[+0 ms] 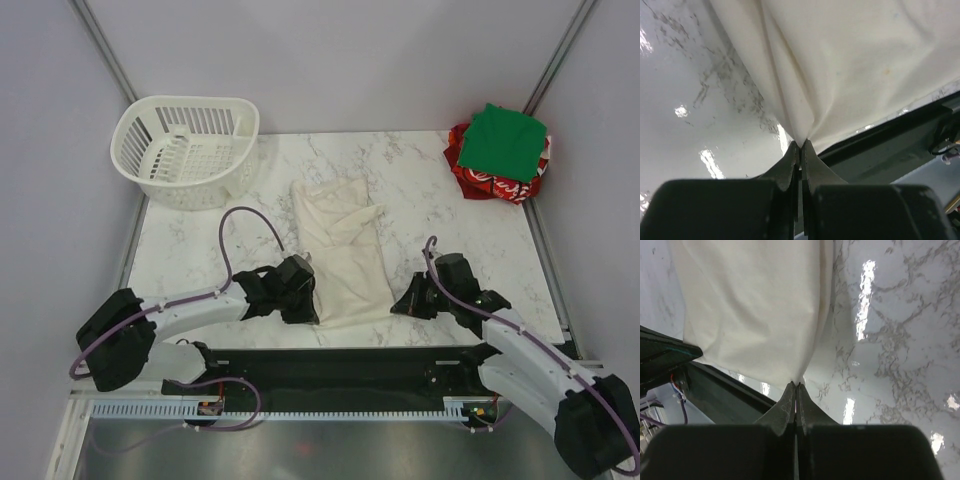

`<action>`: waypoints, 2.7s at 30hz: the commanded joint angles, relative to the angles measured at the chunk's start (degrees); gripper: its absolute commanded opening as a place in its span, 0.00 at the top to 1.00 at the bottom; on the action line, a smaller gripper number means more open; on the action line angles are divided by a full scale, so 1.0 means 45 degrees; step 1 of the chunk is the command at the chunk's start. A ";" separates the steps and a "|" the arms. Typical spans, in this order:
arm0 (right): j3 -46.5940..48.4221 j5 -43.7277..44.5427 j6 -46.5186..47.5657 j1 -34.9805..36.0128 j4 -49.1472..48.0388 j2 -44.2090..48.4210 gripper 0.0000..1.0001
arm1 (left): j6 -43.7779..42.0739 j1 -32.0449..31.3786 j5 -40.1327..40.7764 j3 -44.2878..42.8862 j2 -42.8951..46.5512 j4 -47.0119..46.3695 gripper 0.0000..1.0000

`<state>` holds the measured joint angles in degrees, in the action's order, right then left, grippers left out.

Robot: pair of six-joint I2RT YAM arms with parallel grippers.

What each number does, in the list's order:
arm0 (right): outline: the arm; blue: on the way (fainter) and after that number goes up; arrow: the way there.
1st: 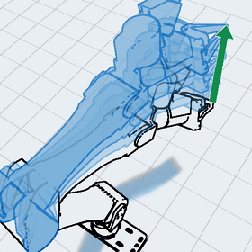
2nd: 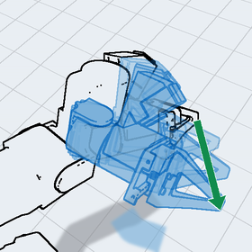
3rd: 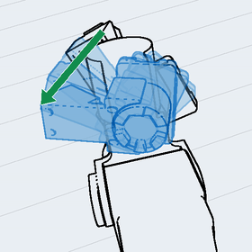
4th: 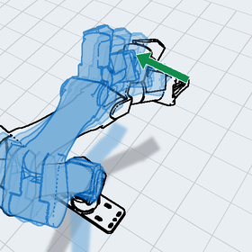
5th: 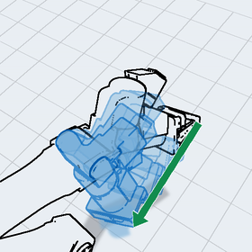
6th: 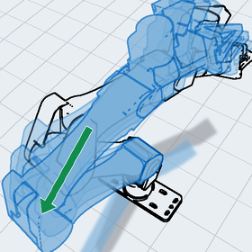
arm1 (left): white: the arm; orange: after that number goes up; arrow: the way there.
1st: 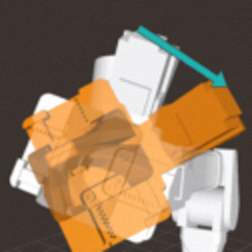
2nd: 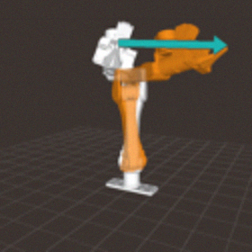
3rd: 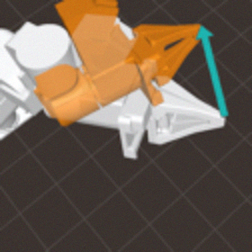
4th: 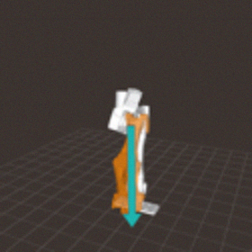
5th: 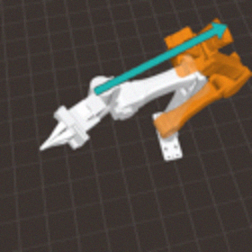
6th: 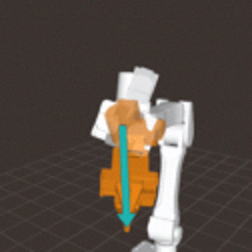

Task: Fold and stack the t-shirts
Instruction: Fold the tshirt

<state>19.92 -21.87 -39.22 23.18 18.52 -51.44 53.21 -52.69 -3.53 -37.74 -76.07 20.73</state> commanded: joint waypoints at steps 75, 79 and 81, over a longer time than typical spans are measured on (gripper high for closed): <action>1.0850 -0.2581 0.1724 -0.1031 -0.0580 -0.9702 0.93 | -0.6083 0.7197 -0.1697 -1.7125 -0.8973 0.6235 0.52; 0.9598 -0.2621 0.1841 -0.1010 -0.1107 -0.9643 1.00 | -0.6024 0.6631 -0.1657 -1.7219 -0.9714 0.6155 0.54; 0.9110 -0.2621 0.1919 -0.1010 -0.1361 -0.9818 1.00 | -0.6024 0.6377 -0.1482 -1.7336 -1.0259 0.6116 0.55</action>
<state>62.61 -31.18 -30.89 19.09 17.34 -95.39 25.47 -22.24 -11.70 -115.85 -118.80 49.80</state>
